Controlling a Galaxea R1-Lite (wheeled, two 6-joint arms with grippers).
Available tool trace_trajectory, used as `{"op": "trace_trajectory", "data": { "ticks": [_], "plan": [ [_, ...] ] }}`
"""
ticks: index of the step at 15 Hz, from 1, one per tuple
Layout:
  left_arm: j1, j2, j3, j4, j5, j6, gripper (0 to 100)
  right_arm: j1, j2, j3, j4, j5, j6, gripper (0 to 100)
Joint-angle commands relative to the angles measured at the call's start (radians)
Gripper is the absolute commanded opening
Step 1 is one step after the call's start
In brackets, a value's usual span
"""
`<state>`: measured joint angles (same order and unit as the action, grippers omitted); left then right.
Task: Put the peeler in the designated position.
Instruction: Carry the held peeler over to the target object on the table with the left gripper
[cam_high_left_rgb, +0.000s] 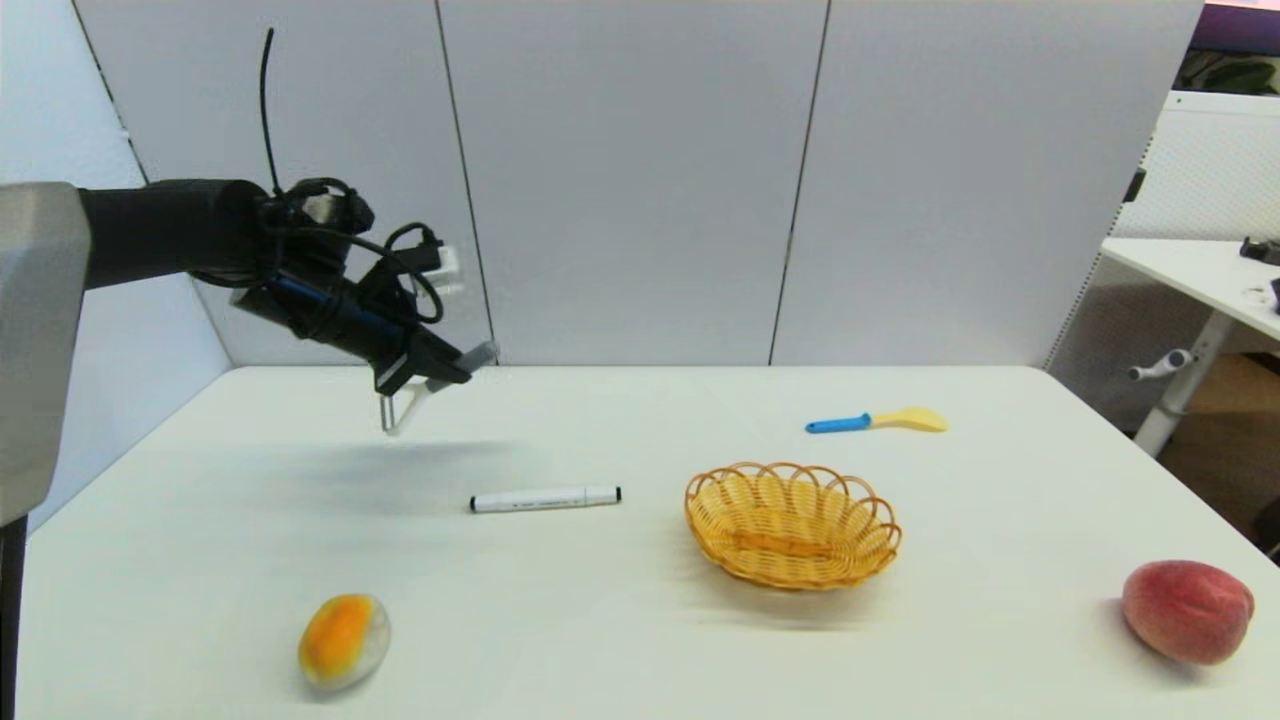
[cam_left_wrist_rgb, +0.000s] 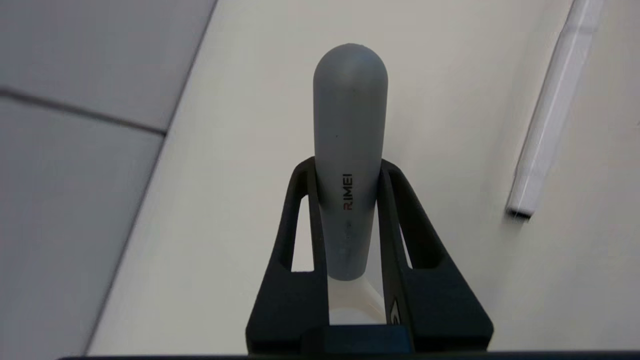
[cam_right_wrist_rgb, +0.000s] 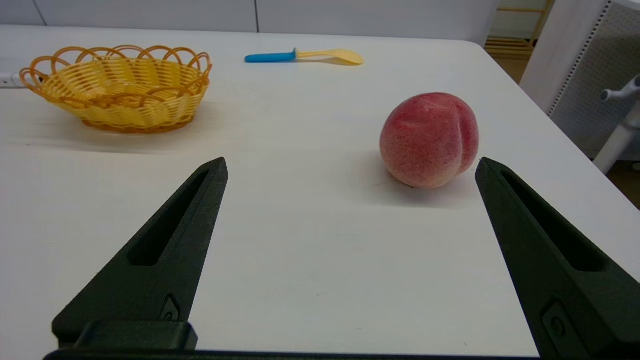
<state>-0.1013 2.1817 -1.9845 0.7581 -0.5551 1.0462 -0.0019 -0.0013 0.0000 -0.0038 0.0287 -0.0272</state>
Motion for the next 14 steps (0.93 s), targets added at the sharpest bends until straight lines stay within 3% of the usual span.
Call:
{"op": "trace_trajectory", "data": {
  "ticks": [1,9,14],
  "plan": [
    [-0.101,-0.017,-0.002,-0.105,-0.002,-0.002,0,-0.001,0.001,0.0,-0.001,0.0,0.0,100],
    [-0.408,0.13,-0.001,-0.551,-0.003,-0.278,0,0.0,0.001,0.0,-0.001,0.0,0.0,100],
    [-0.48,0.198,-0.002,-0.668,-0.003,-0.311,0,0.0,0.001,0.0,0.001,0.0,0.0,100]
  ]
}}
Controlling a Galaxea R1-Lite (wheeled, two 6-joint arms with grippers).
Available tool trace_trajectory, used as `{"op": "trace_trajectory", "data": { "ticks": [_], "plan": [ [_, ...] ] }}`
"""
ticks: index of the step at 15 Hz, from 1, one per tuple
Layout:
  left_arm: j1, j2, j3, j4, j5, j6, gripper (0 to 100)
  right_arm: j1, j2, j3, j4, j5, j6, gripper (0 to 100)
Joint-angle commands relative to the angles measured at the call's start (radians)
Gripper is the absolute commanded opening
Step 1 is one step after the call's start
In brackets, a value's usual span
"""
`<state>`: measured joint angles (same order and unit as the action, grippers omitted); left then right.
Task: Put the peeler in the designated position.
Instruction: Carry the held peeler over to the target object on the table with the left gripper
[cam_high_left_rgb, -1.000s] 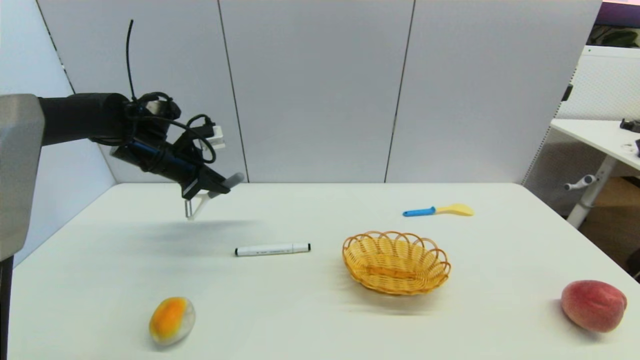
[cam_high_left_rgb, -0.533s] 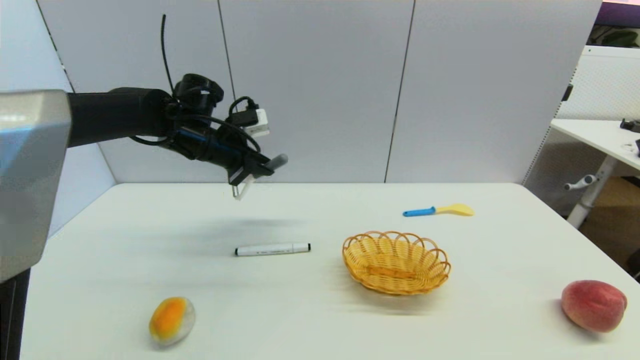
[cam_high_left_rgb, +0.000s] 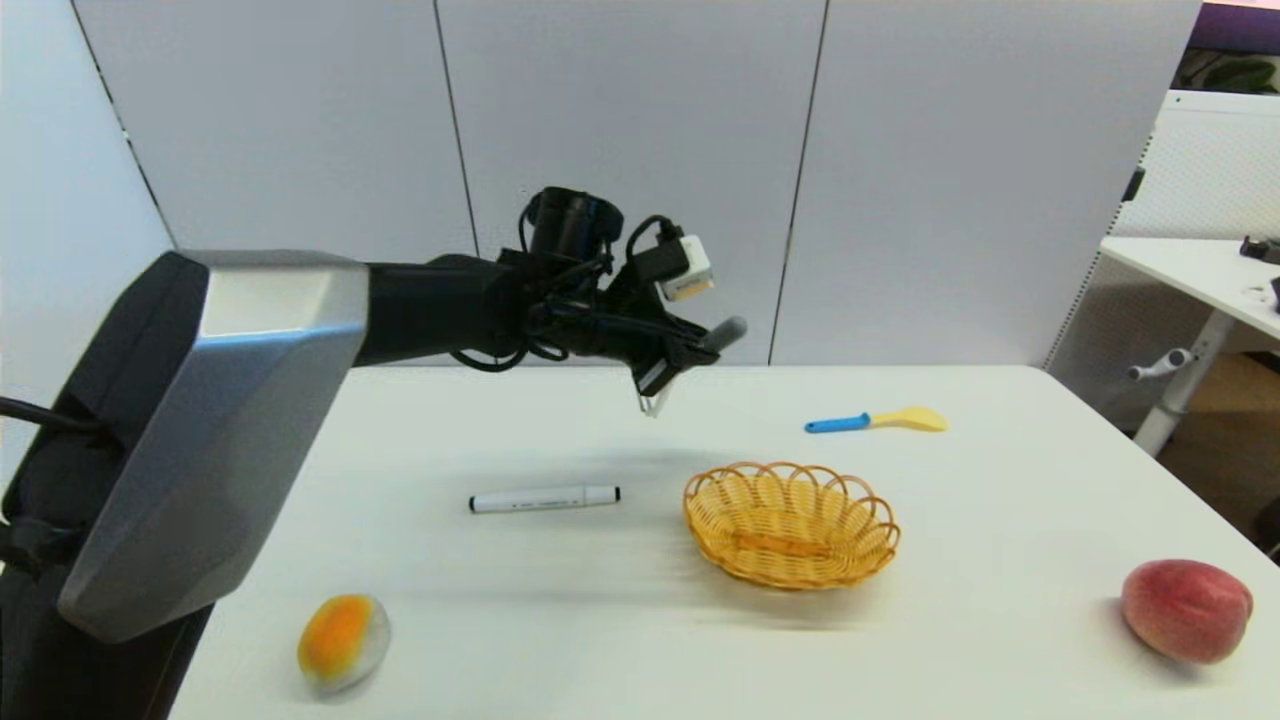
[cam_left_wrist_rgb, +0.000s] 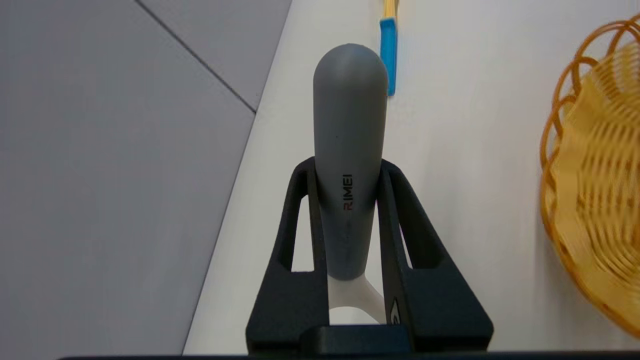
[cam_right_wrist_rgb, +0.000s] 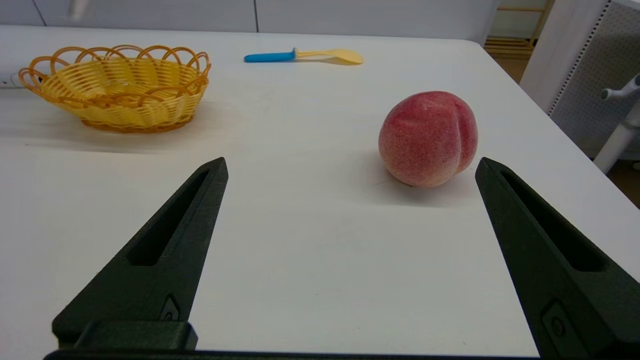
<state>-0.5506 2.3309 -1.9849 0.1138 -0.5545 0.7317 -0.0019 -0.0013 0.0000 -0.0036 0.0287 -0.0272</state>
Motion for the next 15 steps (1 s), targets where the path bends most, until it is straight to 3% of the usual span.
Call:
{"op": "trace_trajectory", "data": {
  "ticks": [1,15],
  "plan": [
    [-0.041,0.054,-0.002,-0.026,-0.004,0.005,0,0.0,0.001,0.0,-0.001,0.0,0.0,100],
    [-0.077,0.102,-0.002,-0.022,0.024,0.025,0,0.0,0.001,0.0,-0.001,0.0,0.0,100]
  ]
}}
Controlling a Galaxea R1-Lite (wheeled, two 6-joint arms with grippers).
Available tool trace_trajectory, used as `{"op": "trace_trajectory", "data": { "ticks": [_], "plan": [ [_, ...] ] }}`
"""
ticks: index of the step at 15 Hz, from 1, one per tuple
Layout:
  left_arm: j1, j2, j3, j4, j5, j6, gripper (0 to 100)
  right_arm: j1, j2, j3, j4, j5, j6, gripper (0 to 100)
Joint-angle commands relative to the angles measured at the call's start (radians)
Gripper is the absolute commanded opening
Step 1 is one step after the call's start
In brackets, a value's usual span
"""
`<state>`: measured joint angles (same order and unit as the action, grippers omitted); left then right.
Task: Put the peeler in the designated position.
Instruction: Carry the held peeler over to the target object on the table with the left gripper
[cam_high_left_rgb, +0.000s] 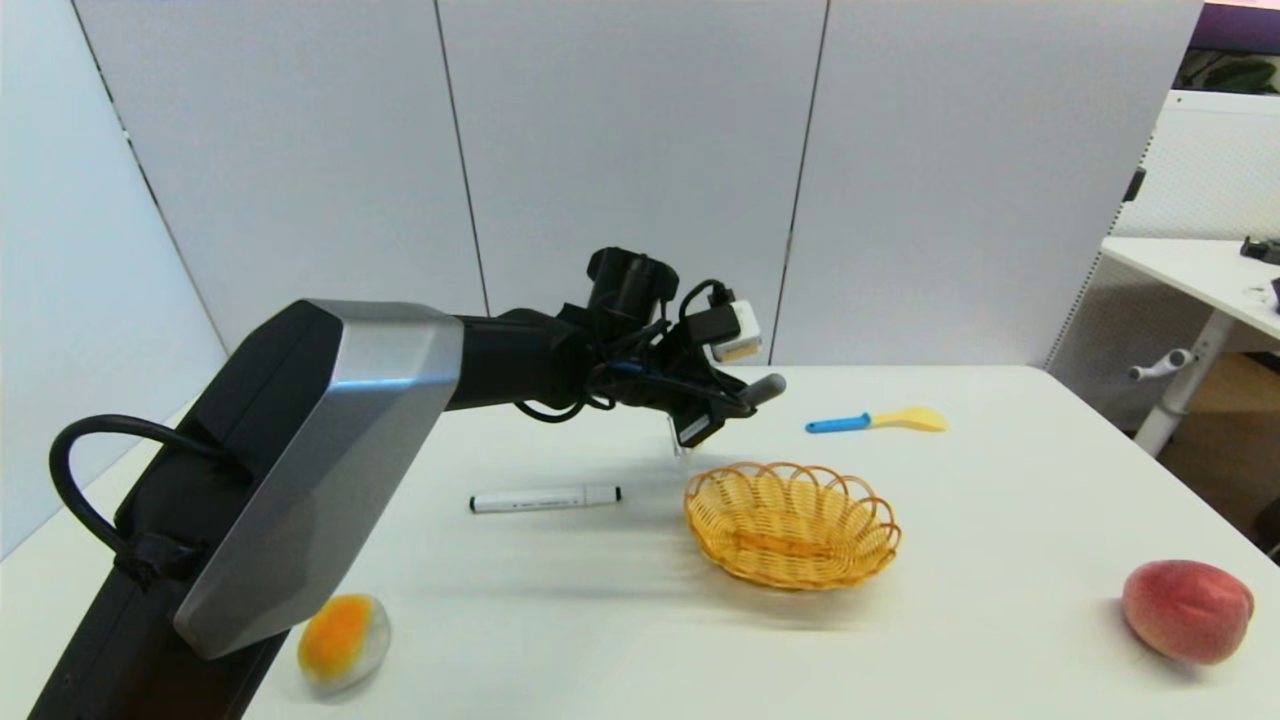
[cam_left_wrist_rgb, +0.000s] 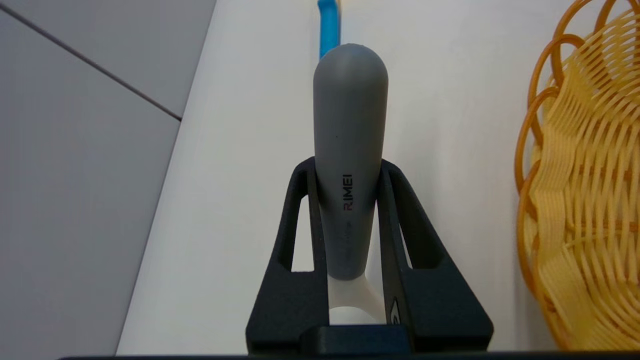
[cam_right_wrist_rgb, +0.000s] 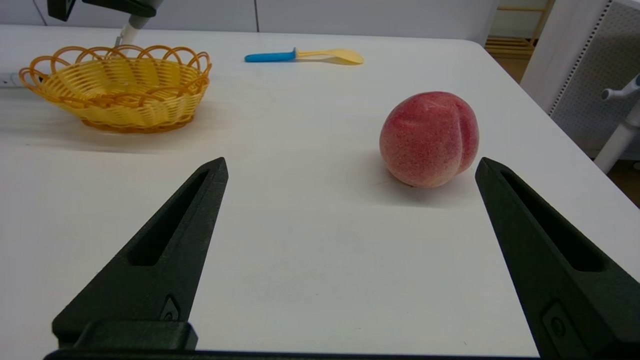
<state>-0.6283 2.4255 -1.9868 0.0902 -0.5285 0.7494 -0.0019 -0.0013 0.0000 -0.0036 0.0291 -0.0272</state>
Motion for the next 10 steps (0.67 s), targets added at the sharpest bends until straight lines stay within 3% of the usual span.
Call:
{"op": "trace_trajectory", "data": {
  "ticks": [1,10],
  "plan": [
    [0.001,0.007,0.0,0.002,-0.002,0.007,0,0.0,0.001,0.0,-0.001,0.0,0.0,100],
    [0.002,0.018,0.0,0.002,-0.004,0.01,0,0.0,0.001,0.0,-0.001,0.002,0.0,100]
  ]
}}
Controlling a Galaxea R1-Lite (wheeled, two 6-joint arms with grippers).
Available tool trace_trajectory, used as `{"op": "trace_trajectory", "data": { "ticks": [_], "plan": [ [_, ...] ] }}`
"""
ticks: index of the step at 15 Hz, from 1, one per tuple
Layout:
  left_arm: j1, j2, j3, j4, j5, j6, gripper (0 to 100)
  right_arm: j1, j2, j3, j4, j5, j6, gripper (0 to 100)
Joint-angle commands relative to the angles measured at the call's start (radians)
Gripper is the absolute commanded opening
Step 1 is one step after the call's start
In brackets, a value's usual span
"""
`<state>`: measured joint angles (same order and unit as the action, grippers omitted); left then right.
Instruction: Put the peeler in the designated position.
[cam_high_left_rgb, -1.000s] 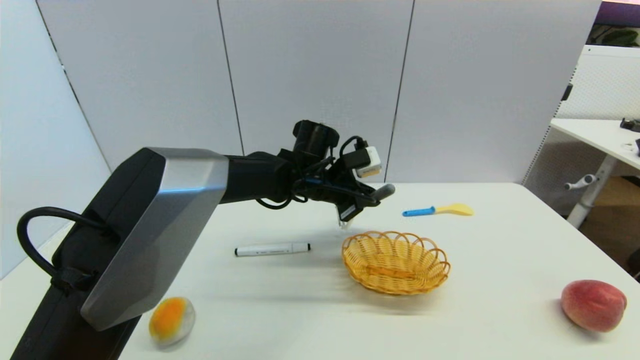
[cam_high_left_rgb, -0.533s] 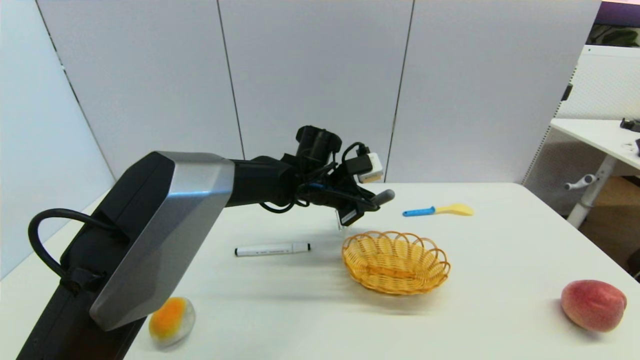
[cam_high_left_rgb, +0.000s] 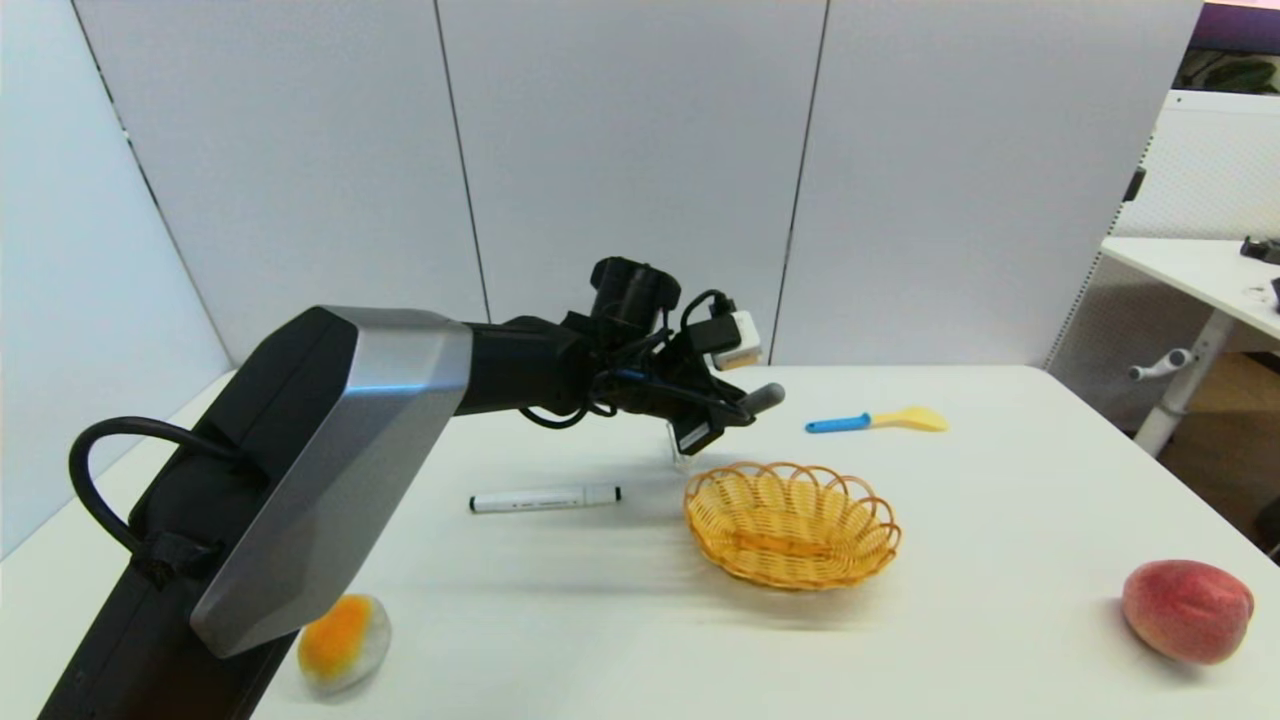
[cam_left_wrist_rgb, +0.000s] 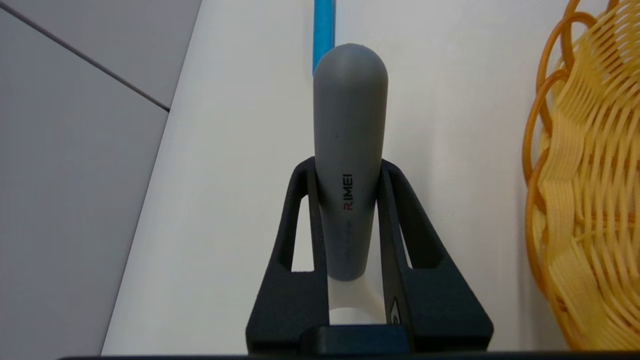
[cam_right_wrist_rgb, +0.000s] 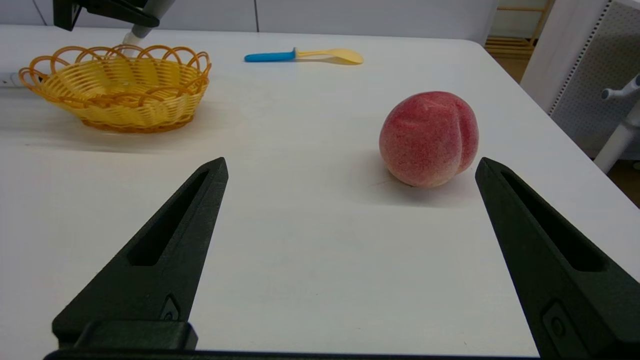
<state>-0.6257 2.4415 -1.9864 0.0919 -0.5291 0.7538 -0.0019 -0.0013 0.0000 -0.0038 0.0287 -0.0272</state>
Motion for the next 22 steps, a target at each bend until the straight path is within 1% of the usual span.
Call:
{"op": "trace_trajectory", "data": {
  "ticks": [1,8,9,15,18,20,22],
  "plan": [
    [0.0,0.002,0.0,0.0,-0.003,0.005,0,0.0,0.001,0.0,-0.001,0.0,0.0,100],
    [0.001,0.001,0.0,0.0,-0.006,0.004,0,0.0,0.001,0.0,-0.001,0.0,0.0,100],
    [0.001,-0.001,0.0,0.0,-0.006,0.004,100,-0.001,0.001,0.0,-0.001,0.0,0.0,100],
    [0.003,-0.018,0.0,-0.001,-0.006,0.007,100,0.0,0.001,0.0,-0.001,0.002,0.0,100],
    [0.07,-0.094,0.001,0.025,-0.003,0.041,100,0.0,0.001,0.0,-0.001,0.0,0.0,100],
    [0.129,-0.223,0.034,0.135,0.003,0.056,100,0.0,0.001,0.0,-0.001,0.0,0.0,100],
    [0.169,-0.384,0.092,0.276,0.047,0.048,100,0.0,0.001,0.0,-0.001,0.0,0.0,100]
  ]
}}
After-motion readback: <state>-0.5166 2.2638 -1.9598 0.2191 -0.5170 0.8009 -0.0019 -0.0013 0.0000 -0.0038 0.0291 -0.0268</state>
